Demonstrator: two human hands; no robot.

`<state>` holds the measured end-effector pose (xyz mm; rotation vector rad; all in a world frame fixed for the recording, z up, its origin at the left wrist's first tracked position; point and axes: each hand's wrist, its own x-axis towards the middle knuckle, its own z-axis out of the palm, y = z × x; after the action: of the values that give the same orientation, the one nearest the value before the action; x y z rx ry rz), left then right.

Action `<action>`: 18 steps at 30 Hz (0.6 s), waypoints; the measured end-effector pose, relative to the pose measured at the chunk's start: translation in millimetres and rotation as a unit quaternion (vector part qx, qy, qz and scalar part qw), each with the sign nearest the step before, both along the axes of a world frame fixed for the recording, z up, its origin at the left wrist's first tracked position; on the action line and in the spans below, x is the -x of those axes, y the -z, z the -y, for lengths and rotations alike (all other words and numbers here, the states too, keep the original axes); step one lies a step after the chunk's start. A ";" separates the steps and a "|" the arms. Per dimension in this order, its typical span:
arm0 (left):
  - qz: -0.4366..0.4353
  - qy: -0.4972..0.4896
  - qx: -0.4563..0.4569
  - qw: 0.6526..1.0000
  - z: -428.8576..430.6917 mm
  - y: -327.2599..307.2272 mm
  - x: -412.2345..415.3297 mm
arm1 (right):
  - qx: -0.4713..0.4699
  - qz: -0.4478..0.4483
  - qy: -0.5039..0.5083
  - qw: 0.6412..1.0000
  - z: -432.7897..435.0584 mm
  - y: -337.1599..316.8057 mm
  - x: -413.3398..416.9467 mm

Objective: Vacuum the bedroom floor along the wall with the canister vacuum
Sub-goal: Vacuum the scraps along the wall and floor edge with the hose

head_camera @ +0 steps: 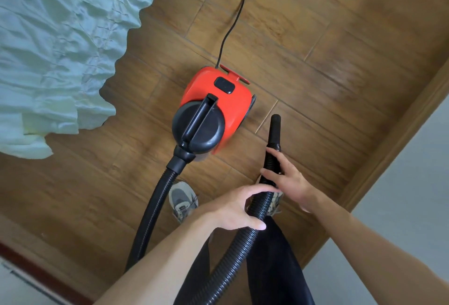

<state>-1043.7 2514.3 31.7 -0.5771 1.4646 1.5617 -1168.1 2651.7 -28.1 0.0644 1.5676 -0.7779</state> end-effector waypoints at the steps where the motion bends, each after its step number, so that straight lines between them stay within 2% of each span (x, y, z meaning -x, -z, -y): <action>1: 0.001 0.002 -0.001 1.000 -1.8 1.0 -0.2 | 0.001 0.019 0.016 1.000 -4.1 0.4 -2.1; 4: 0.007 0.022 0.010 1.000 -7.0 6.1 -5.3 | 0.007 0.073 0.055 0.996 -15.4 3.7 -3.3; 7: 0.021 0.039 0.024 0.999 -12.5 9.2 -16.1 | 0.018 0.098 0.049 0.994 -23.7 7.1 -3.8; 13: 0.051 0.078 0.053 0.994 -21.2 6.8 -31.8 | 0.016 0.054 0.076 0.996 -30.7 13.5 -26.8; 18: 0.074 0.112 0.041 0.990 -15.3 16.2 -49.9 | 0.016 0.057 0.127 0.990 -31.1 21.1 -61.0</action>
<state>-993.8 2529.7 15.5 -0.5441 1.4323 1.2633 -1107.1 2682.8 -49.2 0.2842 1.4542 -0.9803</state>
